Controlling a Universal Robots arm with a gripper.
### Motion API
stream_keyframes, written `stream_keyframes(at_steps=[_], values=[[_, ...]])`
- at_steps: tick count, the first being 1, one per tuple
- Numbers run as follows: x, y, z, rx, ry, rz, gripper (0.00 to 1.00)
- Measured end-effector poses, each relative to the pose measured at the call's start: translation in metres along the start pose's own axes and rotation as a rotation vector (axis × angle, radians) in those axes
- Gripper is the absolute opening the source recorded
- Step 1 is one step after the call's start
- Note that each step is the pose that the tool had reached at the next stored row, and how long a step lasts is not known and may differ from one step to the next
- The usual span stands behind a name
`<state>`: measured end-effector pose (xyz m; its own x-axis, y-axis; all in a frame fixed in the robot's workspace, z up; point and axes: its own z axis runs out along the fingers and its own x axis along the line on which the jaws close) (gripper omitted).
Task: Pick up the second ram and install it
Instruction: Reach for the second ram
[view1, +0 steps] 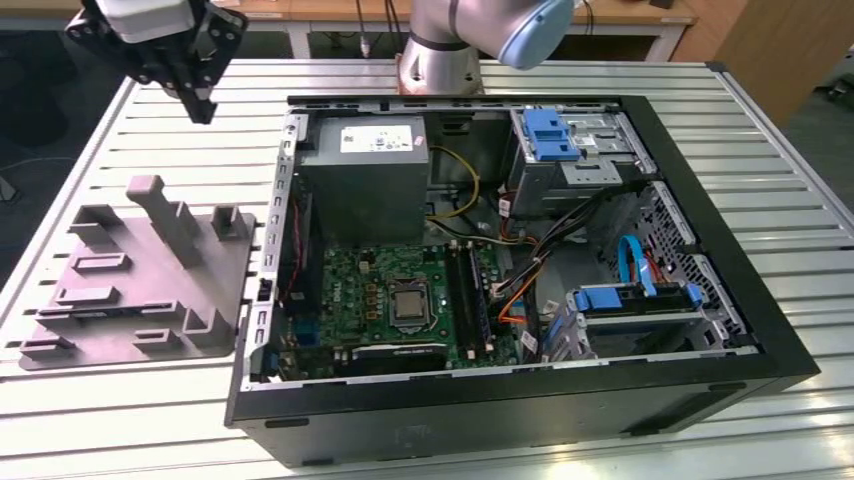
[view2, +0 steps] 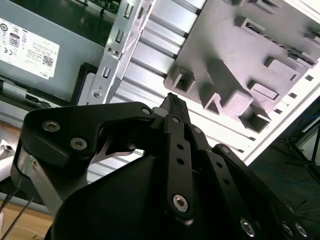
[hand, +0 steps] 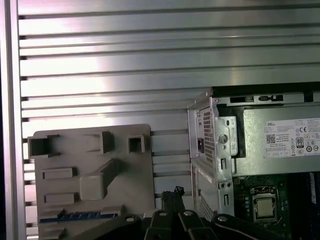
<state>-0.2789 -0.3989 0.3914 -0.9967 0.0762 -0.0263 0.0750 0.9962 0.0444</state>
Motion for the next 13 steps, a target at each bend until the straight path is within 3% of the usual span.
stream_keyframes(at_steps=[13], values=[[0.0379,-0.0029,-0.0004,-0.0001,-0.0002,0.000,0.10]])
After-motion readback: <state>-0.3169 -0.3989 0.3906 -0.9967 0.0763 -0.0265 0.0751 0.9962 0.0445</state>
